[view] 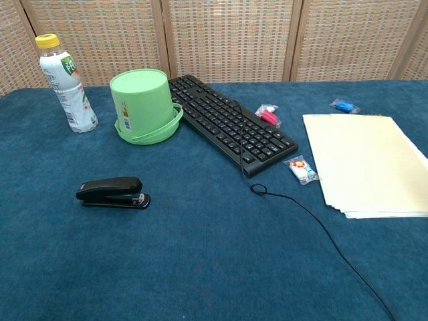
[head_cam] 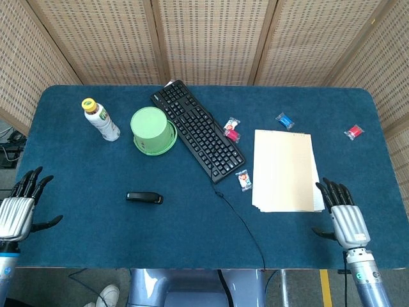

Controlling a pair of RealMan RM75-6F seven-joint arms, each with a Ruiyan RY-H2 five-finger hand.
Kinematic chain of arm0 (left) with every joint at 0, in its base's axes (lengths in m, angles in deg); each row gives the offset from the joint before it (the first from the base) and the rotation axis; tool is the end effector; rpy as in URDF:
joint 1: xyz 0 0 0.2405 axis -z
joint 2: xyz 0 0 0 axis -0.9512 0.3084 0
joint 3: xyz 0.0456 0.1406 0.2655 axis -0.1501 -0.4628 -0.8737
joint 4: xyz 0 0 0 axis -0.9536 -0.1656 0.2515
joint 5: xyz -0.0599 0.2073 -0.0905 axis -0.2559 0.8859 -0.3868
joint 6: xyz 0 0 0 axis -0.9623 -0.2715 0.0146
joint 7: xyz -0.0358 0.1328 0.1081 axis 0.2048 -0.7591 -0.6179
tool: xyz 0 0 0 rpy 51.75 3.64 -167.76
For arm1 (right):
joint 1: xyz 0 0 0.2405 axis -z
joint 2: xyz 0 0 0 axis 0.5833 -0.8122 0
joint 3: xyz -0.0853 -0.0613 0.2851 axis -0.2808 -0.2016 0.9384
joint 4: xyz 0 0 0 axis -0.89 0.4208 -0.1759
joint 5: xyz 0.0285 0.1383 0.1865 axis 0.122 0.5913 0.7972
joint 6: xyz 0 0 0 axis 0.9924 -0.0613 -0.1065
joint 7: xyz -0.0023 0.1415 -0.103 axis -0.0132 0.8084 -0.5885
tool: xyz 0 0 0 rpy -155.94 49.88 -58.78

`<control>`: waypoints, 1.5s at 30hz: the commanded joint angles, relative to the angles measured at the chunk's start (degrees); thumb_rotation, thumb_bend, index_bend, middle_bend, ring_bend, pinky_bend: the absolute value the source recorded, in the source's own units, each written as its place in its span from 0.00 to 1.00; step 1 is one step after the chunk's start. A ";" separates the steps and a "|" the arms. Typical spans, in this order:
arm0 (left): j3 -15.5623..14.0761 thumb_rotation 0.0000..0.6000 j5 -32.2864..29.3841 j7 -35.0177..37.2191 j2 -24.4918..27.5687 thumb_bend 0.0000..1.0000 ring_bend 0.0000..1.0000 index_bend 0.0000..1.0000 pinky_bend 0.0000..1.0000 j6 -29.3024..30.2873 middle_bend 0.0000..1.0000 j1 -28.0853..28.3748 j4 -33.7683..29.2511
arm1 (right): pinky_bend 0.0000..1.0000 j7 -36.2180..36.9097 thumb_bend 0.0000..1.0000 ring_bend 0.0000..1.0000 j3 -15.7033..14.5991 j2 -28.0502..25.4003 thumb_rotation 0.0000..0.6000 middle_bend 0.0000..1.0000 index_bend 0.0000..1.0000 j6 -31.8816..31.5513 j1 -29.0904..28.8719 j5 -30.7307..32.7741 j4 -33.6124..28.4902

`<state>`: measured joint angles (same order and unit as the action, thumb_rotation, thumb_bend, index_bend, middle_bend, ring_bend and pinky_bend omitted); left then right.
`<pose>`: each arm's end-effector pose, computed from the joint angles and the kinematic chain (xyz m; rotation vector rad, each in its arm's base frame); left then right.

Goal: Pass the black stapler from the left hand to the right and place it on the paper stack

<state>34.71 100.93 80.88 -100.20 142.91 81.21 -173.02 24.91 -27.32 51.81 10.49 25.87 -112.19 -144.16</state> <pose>-0.3646 0.2498 0.1184 -1.4644 -0.8362 -0.8862 -0.3421 -0.2481 0.0933 1.4635 -0.9942 0.9633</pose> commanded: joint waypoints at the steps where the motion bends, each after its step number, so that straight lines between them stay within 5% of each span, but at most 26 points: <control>1: 1.02 1.00 -0.89 -2.20 1.12 0.14 0.16 0.24 0.26 -3.49 0.10 2.52 -3.02 | 0.00 0.32 0.02 0.00 0.10 -0.17 1.00 0.00 0.08 -0.02 0.03 0.15 -0.13; 13: 3.76 1.00 -7.67 -13.48 -1.48 0.20 0.18 0.29 0.26 -17.23 0.14 11.93 -8.37 | 0.00 1.88 0.02 0.00 0.45 -0.75 1.00 0.00 0.09 0.25 0.02 0.74 -0.15; 24: 5.19 1.00 -15.32 -23.97 -8.20 0.22 0.21 0.34 0.29 -23.04 0.19 18.46 -8.49 | 0.00 3.12 0.02 0.00 0.64 -1.19 1.00 0.00 0.09 0.57 -0.03 1.10 -0.28; 45: 4.66 1.00 -28.66 -37.43 -18.80 0.23 0.22 0.37 0.31 -24.08 0.21 25.98 -5.42 | 0.00 7.53 0.02 0.00 1.05 -2.46 1.00 0.00 0.10 0.69 0.00 1.21 -0.30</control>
<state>39.46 72.82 44.04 -118.33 118.83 106.69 -178.93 32.23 -26.31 49.44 11.12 25.88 -111.06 -144.48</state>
